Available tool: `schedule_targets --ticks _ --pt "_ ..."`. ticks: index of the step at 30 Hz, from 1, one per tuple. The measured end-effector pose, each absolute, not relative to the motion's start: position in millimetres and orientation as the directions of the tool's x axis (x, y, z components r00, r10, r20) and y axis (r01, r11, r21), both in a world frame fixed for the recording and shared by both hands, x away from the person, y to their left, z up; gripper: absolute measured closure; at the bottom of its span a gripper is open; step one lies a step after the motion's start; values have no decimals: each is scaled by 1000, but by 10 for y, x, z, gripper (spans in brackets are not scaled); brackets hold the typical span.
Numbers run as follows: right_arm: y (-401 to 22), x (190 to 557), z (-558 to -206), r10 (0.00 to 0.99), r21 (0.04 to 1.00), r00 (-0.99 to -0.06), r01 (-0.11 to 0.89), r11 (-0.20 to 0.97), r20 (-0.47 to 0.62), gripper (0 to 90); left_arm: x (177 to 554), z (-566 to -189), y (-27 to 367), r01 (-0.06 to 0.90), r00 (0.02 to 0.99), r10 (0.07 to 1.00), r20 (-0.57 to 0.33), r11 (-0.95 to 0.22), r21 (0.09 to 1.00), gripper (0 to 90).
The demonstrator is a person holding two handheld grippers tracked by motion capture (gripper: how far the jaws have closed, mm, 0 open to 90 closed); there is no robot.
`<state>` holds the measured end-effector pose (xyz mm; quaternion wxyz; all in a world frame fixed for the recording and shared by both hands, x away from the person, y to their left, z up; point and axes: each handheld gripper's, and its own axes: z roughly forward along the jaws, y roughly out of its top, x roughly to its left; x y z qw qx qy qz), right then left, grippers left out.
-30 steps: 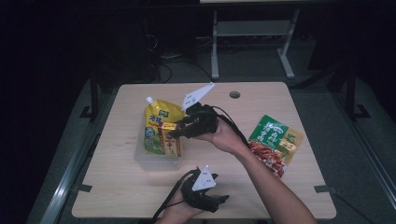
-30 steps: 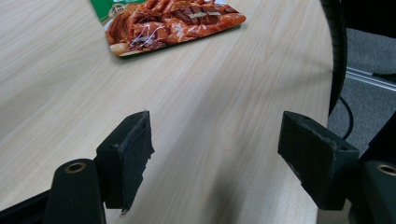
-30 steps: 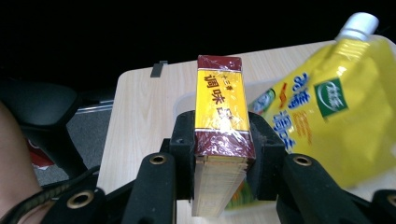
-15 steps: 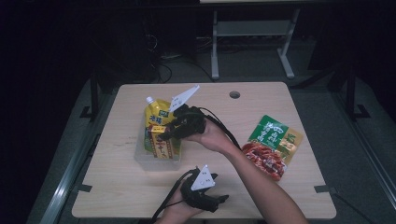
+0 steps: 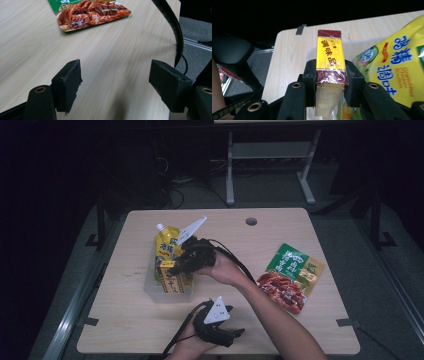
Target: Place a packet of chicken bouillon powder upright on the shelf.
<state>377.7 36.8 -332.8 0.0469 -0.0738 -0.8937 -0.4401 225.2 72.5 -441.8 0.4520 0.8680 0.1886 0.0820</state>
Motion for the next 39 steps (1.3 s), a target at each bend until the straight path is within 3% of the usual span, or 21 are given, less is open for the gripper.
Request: schedule_targets --ticks 29,39 --pt "430 3740 -3742 109 712 -976 213 669 190 624 2246 -4429 716 239 920 392 -13 -536 810 249" --pt "290 3736 -3701 125 734 -967 249 632 221 534 2241 -4431 713 247 919 395 -23 -529 812 249"
